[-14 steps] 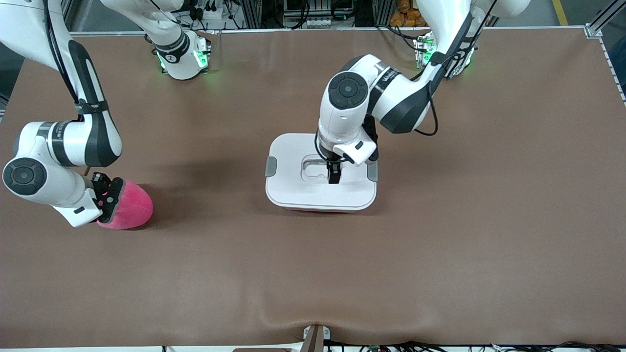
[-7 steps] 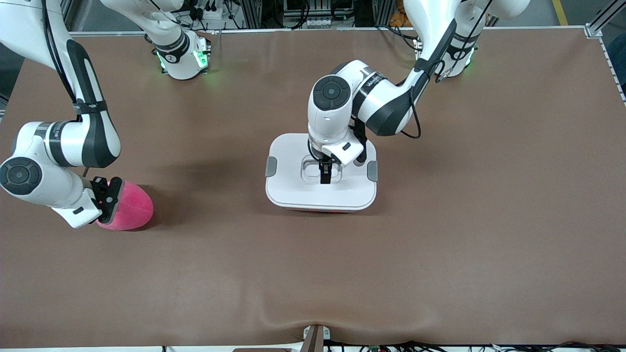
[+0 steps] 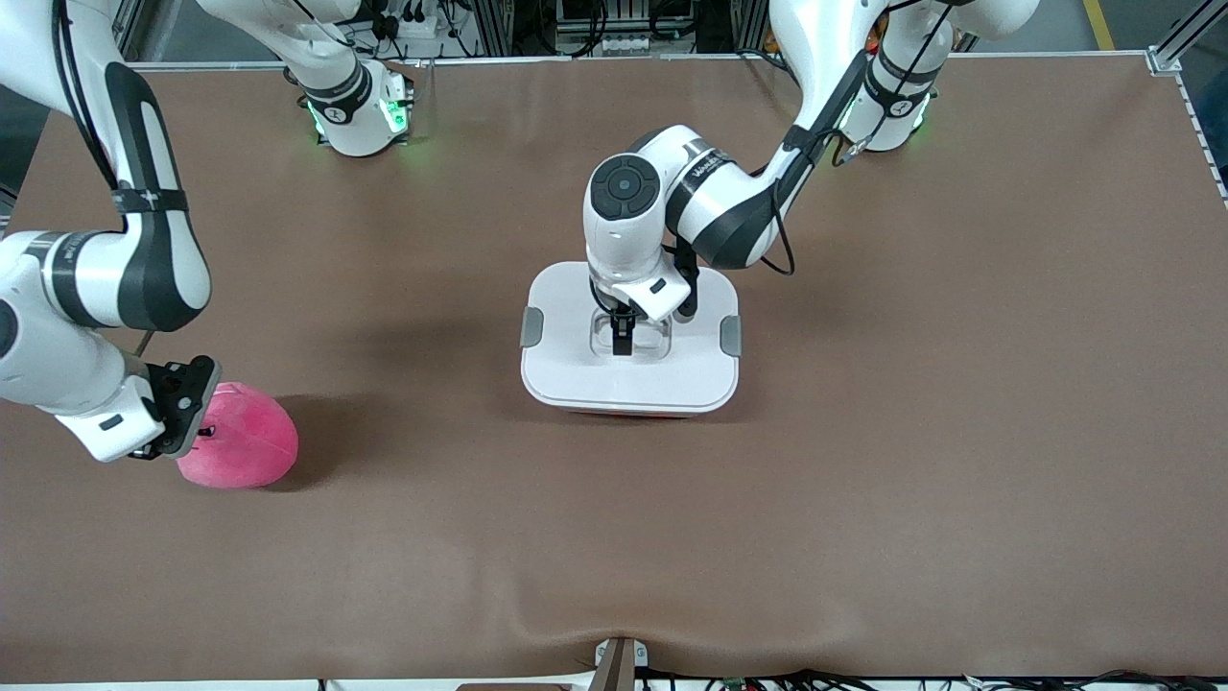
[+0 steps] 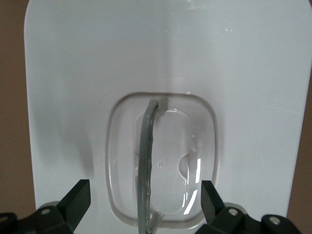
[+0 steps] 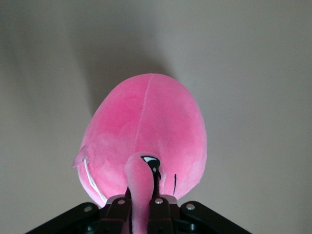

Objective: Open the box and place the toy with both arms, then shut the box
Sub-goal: 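Grasp the lid handle with the left gripper while the right gripper grasps the toy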

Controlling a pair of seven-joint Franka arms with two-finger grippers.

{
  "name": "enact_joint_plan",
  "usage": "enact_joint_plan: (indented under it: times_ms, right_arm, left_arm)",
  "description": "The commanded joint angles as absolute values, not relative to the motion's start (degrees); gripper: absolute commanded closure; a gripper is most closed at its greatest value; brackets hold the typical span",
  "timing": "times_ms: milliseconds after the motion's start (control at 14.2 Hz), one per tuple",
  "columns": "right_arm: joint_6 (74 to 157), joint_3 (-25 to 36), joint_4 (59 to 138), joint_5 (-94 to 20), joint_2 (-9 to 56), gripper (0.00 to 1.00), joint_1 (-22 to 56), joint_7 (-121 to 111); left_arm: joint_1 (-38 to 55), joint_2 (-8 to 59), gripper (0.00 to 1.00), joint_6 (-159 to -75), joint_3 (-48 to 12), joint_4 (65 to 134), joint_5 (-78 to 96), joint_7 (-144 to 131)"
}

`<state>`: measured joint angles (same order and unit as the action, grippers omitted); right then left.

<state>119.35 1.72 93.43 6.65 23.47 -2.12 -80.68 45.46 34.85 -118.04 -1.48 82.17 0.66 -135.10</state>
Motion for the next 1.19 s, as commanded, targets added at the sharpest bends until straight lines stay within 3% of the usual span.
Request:
enact_joint_plan:
  times_ms: [0, 211, 491, 1123]
  right_arm:
    - [118.1, 1.0, 89.1, 4.7, 23.8, 1.0, -2.5, -81.9]
    - [118.1, 0.9, 87.8, 3.5, 23.7, 1.0, -1.7, -81.9]
    - [118.1, 0.9, 87.5, 3.3, 23.6, 1.0, -1.3, -81.8]
    - [118.1, 0.9, 85.9, 3.4, 23.6, 1.0, -0.3, -82.0]
  left_arm:
    - [45.8, 35.2, 0.0, -118.1, -0.9, 81.2, -0.4, -136.3]
    - [45.3, 34.3, 0.0, -118.0, -1.0, 82.8, -0.3, -136.4]
    - [45.4, 34.0, 0.14, -118.1, -1.0, 83.7, -0.2, -136.3]
    - [45.1, 31.7, 0.32, -118.2, -1.0, 86.8, -0.3, -135.4]
